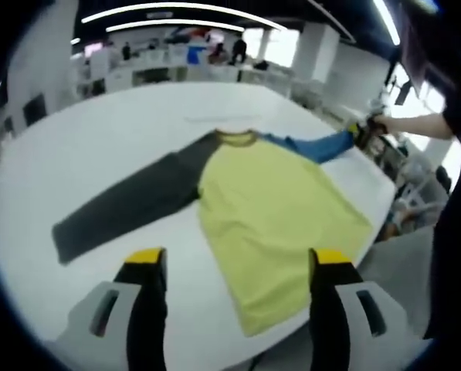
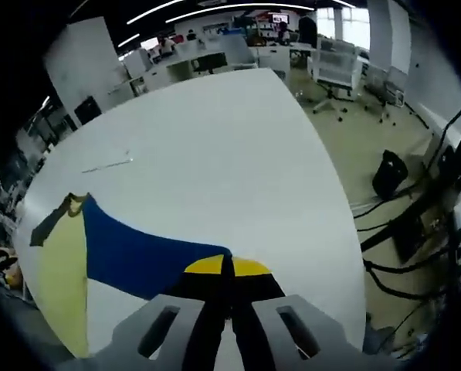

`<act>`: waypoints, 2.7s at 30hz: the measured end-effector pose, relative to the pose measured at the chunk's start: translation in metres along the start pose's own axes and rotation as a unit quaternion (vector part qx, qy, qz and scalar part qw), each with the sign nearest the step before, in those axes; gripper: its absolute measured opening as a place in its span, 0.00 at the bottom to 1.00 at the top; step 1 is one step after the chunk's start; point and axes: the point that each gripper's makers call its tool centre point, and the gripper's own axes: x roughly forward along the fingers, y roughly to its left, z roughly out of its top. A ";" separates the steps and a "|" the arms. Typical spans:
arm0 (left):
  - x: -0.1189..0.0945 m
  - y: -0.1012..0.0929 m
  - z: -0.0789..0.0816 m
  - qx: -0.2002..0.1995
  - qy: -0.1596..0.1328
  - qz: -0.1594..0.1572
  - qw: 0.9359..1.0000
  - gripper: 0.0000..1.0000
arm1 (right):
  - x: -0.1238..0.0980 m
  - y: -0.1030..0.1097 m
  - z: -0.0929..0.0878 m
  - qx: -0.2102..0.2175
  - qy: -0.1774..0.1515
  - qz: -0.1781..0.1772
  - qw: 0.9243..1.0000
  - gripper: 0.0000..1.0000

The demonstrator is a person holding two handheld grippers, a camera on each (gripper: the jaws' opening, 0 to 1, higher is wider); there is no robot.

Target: Fold the garment on the visible template until the final outline fits inside the template.

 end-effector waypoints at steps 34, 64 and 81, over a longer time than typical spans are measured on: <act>-0.047 -0.011 0.009 0.036 -0.062 -0.016 0.997 0.71 | -0.092 0.170 0.104 -0.229 -0.029 0.022 0.973 0.01; -0.056 0.022 0.008 0.032 -0.083 -0.018 0.996 0.71 | -0.068 0.408 0.075 -0.227 0.034 0.203 0.952 0.01; -0.052 0.030 0.003 0.011 -0.082 -0.015 0.996 0.71 | -0.025 0.454 0.048 -0.178 0.078 0.246 0.950 0.01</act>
